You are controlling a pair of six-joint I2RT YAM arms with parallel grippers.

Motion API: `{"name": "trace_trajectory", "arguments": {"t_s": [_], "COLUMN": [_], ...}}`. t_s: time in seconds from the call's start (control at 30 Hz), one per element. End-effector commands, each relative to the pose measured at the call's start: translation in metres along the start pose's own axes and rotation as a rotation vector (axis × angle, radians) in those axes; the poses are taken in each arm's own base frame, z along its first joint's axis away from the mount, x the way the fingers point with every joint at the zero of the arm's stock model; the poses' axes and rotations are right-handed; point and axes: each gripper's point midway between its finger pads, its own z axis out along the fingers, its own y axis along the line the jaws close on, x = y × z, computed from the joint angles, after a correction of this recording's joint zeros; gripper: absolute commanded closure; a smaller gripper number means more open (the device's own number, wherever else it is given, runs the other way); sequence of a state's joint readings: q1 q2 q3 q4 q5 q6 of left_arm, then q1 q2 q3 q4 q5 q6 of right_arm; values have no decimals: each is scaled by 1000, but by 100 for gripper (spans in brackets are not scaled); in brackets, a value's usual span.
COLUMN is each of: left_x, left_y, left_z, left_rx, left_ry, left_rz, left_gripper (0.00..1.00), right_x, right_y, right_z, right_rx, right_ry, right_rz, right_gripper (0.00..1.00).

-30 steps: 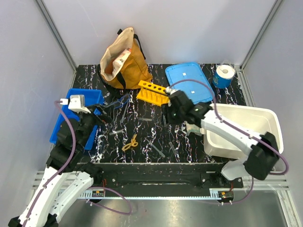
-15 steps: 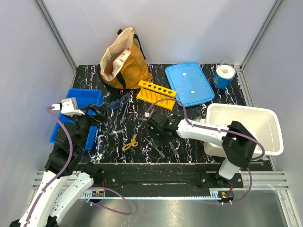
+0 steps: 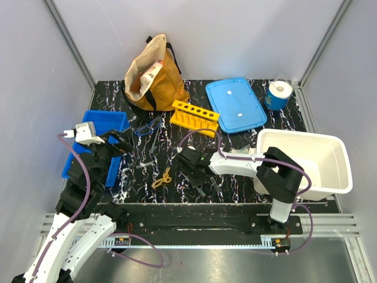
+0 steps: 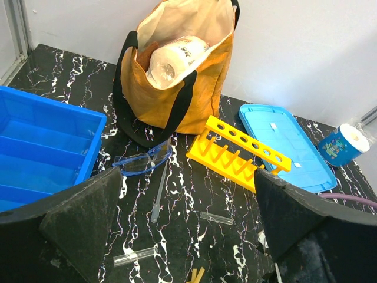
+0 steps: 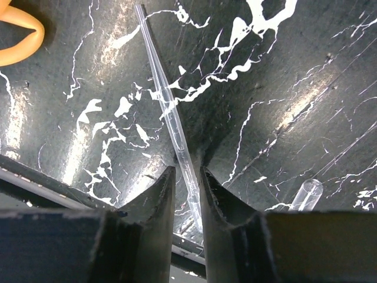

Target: Organize the chemistry lab equipment

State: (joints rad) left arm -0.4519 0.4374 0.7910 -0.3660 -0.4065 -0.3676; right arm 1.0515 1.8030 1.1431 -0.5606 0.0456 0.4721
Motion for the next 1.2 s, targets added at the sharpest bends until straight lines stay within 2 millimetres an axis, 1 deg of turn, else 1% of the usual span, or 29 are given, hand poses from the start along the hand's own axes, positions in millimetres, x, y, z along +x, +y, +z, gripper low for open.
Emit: {"name": "trace_trajectory", "arguments": {"t_s": [0.0,0.1,0.2,0.3,0.4,0.47,0.57,0.6,0.63,0.67,0.73,0.77,0.9,1.0,1.1,1.17], "left_x": [-8,-5,1,14,34,47,71,81,93,105,123,132,153,158,156,159], "left_y": [-2,-4,-8,-11,-14,-18,-34,-39,-43,-44,-43,-47,-58,-72,-97,-102], "left_z": [2,3,6,6,5,3,-4,-7,-11,-14,-17,-21,-23,-19,-19,-17], "left_rx": [3,8,14,19,29,44,125,154,169,173,168,189,230,285,424,463], "left_ry": [-32,-15,16,81,168,230,337,385,436,480,538,576,651,671,687,697], "left_rz": [-11,-6,-13,-38,-58,-77,-116,-137,-157,-179,-213,-236,-304,-351,-382,-376], "left_gripper": [1,3,4,6,6,6,7,9,9,10,12,12,20,26,32,33], "right_x": [-10,-8,-12,-20,-20,-18,-14,-13,-15,-17,-26,-32,-63,-83,-96,-105], "right_y": [2,0,0,0,2,2,-3,-6,-7,-8,-7,-4,19,45,63,74], "right_z": [3,4,1,-3,-1,3,5,5,3,1,-9,-17,-55,-84,-105,-118], "right_rx": [28,37,29,26,16,16,36,45,50,54,46,26,-109,-256,-349,-407], "right_ry": [-64,-75,-107,-153,-149,-142,-138,-140,-154,-168,-215,-249,-414,-514,-561,-592], "right_rz": [-11,-12,-19,-23,-24,-20,-16,-16,-16,-14,-5,0,29,35,40,54], "right_gripper": [74,81,88,89,84,84,89,92,97,100,100,100,100,100,100,100]}}
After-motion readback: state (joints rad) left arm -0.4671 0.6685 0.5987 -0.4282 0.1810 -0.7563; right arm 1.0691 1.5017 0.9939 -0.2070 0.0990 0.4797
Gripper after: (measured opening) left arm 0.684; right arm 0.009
